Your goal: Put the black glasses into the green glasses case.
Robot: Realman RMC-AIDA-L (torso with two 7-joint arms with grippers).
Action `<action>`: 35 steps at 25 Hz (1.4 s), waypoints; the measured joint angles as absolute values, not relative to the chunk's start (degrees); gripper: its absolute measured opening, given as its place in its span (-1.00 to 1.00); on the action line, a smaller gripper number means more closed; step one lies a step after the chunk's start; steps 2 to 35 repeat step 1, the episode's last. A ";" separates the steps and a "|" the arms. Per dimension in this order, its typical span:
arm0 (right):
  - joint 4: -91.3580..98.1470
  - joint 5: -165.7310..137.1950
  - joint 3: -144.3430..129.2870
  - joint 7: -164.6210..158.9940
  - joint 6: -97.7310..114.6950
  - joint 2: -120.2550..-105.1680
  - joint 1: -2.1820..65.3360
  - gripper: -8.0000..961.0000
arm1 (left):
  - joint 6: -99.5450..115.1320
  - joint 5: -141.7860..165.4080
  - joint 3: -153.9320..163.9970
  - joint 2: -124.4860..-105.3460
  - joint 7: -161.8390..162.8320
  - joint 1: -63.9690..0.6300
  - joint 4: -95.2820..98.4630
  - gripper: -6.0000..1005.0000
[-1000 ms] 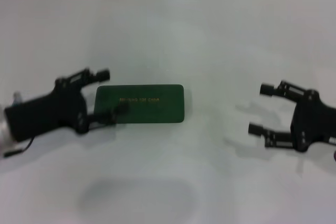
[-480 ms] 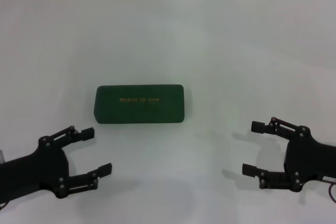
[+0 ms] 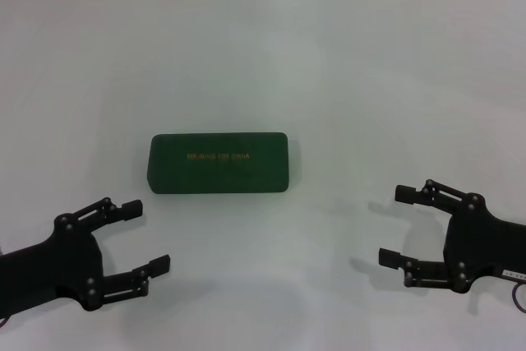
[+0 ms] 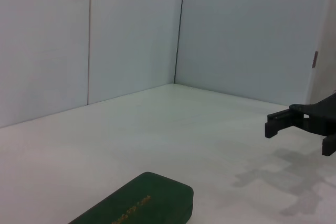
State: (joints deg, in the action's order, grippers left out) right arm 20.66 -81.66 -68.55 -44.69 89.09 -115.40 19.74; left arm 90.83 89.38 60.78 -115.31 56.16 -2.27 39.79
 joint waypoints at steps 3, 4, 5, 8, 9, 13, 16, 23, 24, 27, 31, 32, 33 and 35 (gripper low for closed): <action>20.66 -81.65 -68.55 -44.65 89.09 -115.40 19.76 0.85 | 90.85 89.38 60.75 -115.31 56.09 -2.22 39.79 0.73; 20.66 -81.65 -68.55 -44.65 89.09 -115.40 19.76 0.85 | 90.85 89.38 60.75 -115.31 56.09 -2.22 39.79 0.73; 20.66 -81.65 -68.55 -44.65 89.09 -115.40 19.76 0.85 | 90.85 89.38 60.75 -115.31 56.09 -2.22 39.79 0.73; 20.66 -81.65 -68.55 -44.65 89.09 -115.40 19.76 0.85 | 90.85 89.38 60.75 -115.31 56.09 -2.22 39.79 0.73; 20.66 -81.65 -68.55 -44.65 89.09 -115.40 19.76 0.85 | 90.85 89.38 60.75 -115.31 56.09 -2.22 39.79 0.73; 20.66 -81.65 -68.55 -44.65 89.09 -115.40 19.76 0.85 | 90.85 89.38 60.75 -115.31 56.09 -2.22 39.79 0.73; 20.66 -81.65 -68.55 -44.65 89.09 -115.40 19.76 0.85 | 90.85 89.38 60.75 -115.31 56.09 -2.22 39.79 0.73; 20.66 -81.65 -68.55 -44.65 89.09 -115.40 19.76 0.85 | 90.85 89.38 60.75 -115.31 56.09 -2.22 39.79 0.73; 20.66 -81.65 -68.55 -44.65 89.09 -115.40 19.76 0.85 | 90.85 89.38 60.75 -115.31 56.09 -2.22 39.79 0.73; 20.66 -81.65 -68.55 -44.65 89.09 -115.40 19.76 0.85 | 90.85 89.38 60.75 -115.31 56.09 -2.22 39.79 0.73; 20.66 -81.65 -68.55 -44.65 89.09 -115.40 19.76 0.85 | 90.85 89.38 60.75 -115.31 56.09 -2.22 39.79 0.73; 20.66 -81.65 -68.55 -44.65 89.09 -115.40 19.76 0.85 | 90.85 89.38 60.75 -115.31 56.09 -2.22 39.79 0.73; 20.66 -81.65 -68.55 -44.65 89.09 -115.40 19.76 0.85 | 90.85 89.38 60.75 -115.31 56.09 -2.22 39.79 0.73; 20.66 -81.65 -68.55 -44.65 89.09 -115.40 19.76 0.85 | 90.85 89.38 60.75 -115.31 56.09 -2.22 39.79 0.73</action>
